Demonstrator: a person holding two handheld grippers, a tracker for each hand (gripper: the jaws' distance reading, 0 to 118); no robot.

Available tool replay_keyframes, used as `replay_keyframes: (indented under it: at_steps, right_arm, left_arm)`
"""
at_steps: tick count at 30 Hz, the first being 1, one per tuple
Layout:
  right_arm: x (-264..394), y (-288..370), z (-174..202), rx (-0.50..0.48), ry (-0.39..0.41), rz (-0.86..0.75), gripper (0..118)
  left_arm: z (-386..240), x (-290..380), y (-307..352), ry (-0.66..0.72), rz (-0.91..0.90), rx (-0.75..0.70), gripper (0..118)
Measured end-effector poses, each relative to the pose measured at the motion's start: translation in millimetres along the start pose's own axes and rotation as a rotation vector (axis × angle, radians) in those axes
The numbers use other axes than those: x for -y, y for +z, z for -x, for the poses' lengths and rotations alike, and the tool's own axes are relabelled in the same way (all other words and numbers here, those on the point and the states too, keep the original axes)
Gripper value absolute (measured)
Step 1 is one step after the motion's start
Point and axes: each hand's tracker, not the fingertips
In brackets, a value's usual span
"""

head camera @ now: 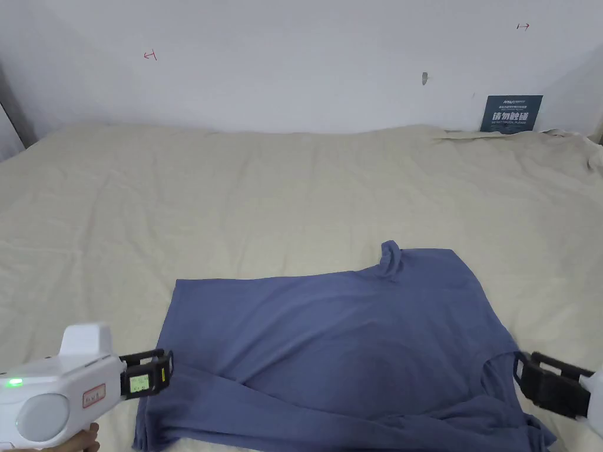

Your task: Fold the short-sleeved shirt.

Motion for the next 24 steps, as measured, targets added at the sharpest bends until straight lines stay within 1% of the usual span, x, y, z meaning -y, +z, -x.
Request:
replay_keyframes:
  at_steps: [3,5,6,7,8,10,11,12,13,14,15,20,24]
  right_arm:
    - [-17.1,13.8,13.8,-0.008,0.028,-0.103,97]
    - [-24.3,19.3,24.4,0.016,0.059,-0.158,96]
    - [-27.9,21.3,29.2,0.028,0.076,-0.189,96]
    - [-30.0,22.4,32.9,0.038,0.089,-0.215,94]
    - [-32.1,23.3,35.5,0.041,0.097,-0.231,88]
    - [-35.6,24.5,42.2,0.039,0.104,-0.262,57]
    - [-37.1,24.1,44.0,0.037,0.106,-0.272,37]
    - [-38.7,22.5,45.6,0.036,0.113,-0.283,9]
    - [-40.4,19.4,46.3,0.037,0.120,-0.293,1]
    - [-41.0,17.4,47.0,0.045,0.124,-0.305,1]
    - [-42.3,14.9,47.7,0.034,0.127,-0.311,1]
    - [-49.9,-3.3,47.6,0.029,0.129,-0.296,1]
    - [-57.4,-22.5,46.3,0.026,0.131,-0.275,1]
  left_arm:
    - [-2.6,-11.7,2.5,-0.025,-0.044,0.006,109]
    - [-8.0,-18.4,4.2,-0.031,-0.096,0.000,108]
    - [-11.1,-21.5,4.3,-0.026,-0.121,0.000,105]
    - [-14.0,-26.5,5.1,-0.019,-0.146,0.001,99]
    - [-16.0,-28.4,5.0,-0.011,-0.172,0.009,90]
    - [-20.8,-31.1,3.1,-0.011,-0.211,0.021,55]
    - [-23.5,-31.7,1.6,-0.010,-0.228,0.023,39]
    - [-25.4,-32.3,-0.7,-0.013,-0.242,0.025,21]
    - [-26.8,-33.1,-3.5,-0.015,-0.255,0.033,12]
    - [-26.9,-34.5,-6.8,-0.013,-0.259,0.042,3]
    - [-28.7,-38.3,-10.9,-0.010,-0.254,0.059,0]
    - [-31.2,-50.3,-36.9,-0.013,-0.220,0.071,0]
    - [-27.7,-73.8,-66.8,-0.018,-0.160,0.074,0]
